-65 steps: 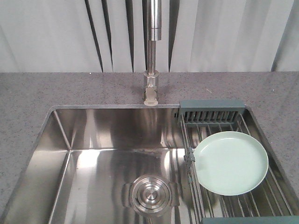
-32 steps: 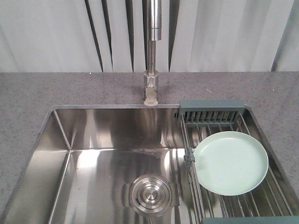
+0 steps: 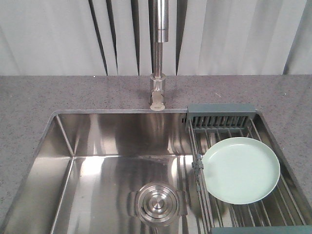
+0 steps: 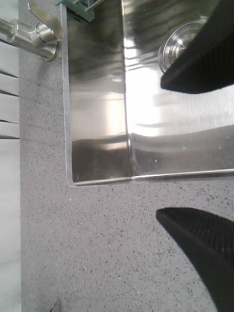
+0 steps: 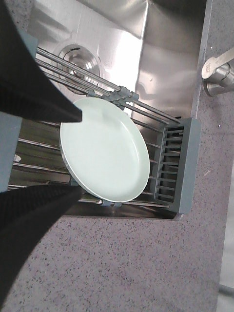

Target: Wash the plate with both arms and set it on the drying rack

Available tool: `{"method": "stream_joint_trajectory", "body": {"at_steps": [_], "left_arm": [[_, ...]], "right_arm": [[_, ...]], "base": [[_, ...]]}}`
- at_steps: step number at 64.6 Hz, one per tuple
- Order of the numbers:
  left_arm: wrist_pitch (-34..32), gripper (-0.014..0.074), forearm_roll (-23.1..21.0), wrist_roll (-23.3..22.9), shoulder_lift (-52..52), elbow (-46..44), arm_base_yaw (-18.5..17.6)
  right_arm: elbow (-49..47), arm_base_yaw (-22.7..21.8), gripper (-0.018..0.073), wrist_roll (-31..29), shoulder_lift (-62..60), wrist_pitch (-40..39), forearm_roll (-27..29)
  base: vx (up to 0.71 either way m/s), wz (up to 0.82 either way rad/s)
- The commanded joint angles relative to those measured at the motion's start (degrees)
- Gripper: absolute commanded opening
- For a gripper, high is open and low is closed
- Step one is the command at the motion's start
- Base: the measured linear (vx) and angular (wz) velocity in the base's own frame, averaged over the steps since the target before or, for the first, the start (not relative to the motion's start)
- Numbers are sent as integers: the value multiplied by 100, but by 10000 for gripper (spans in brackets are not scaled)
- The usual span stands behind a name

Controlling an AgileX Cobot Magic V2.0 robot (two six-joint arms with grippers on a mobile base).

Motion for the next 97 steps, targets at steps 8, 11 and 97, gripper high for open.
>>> {"method": "stream_joint_trajectory", "body": {"at_steps": [8,11,97], "left_arm": [[-401,464,28,-63,23,-147,-17],[-485,464,28,-90,23,-147,-17],[-133,464,-3766,4800,4542,-2741,1314]], "right_arm": [[-150,-14,302,19,42,-382,13],[-150,-14,302,19,42,-382,13],[-150,-14,301,19,42,-393,18]], "base": [[0,0],[0,0],[0,0]]}}
